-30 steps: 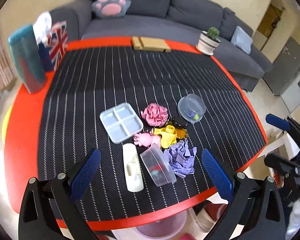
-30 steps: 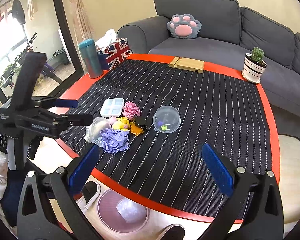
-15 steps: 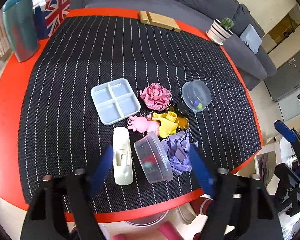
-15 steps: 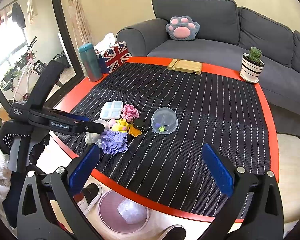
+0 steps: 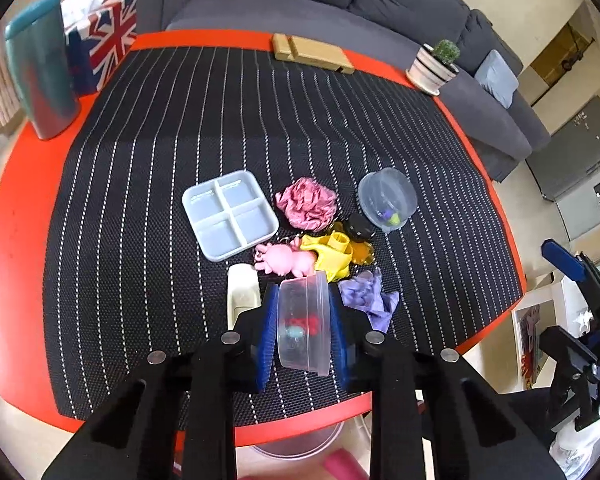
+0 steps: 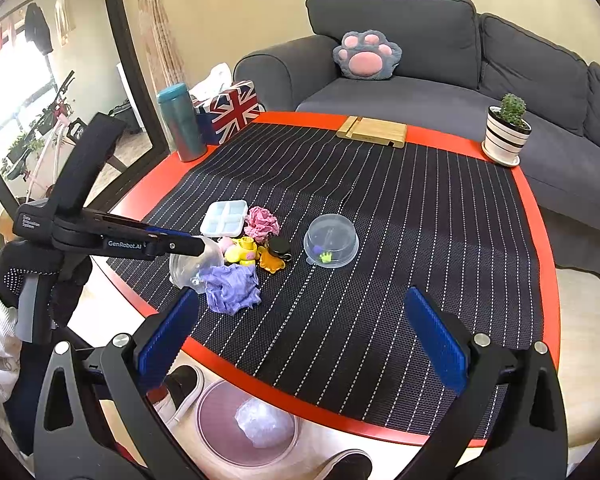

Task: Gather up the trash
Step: 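Grasp the clear plastic box with the left gripper while the right gripper approaches the purple paper, then grasp the crumpled purple paper with the right gripper while the left gripper lifts the box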

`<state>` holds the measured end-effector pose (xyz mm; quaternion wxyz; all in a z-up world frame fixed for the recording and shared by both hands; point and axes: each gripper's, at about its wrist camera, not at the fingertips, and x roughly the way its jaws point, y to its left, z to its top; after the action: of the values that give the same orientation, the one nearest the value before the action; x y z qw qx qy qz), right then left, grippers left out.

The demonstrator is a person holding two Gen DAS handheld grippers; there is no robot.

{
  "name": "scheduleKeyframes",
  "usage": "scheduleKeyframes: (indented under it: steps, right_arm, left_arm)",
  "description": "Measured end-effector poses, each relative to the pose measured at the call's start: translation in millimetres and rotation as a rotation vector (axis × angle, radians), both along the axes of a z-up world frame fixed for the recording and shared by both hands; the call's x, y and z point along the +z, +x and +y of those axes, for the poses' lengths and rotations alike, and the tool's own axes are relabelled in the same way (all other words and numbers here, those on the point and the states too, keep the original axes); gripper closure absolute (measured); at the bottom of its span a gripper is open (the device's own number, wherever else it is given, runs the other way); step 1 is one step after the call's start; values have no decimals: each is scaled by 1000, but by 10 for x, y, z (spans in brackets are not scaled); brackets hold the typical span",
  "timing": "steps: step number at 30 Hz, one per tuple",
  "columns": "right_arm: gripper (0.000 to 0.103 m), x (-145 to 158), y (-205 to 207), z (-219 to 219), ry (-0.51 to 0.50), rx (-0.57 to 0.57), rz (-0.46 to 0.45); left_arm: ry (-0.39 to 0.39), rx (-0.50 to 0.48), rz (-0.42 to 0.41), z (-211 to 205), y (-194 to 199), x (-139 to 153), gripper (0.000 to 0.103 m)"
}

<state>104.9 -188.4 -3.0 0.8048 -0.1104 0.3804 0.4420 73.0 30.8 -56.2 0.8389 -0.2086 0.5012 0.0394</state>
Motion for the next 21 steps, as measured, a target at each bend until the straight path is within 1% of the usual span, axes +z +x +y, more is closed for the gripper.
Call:
scheduleKeyframes:
  steps: [4,9,21]
  right_arm:
    - [3,-21,-4,70,-6,8,2]
    - [3,-44,-21,185,-18,23,2]
    - [3,-158,-85,587,-71,80,14]
  left_arm:
    - [19,-21,-53,-36,-50,104,79]
    - [62,-48,-119,-65,-133,215,80]
    - [140,-76,-217,-40,-288,354,80]
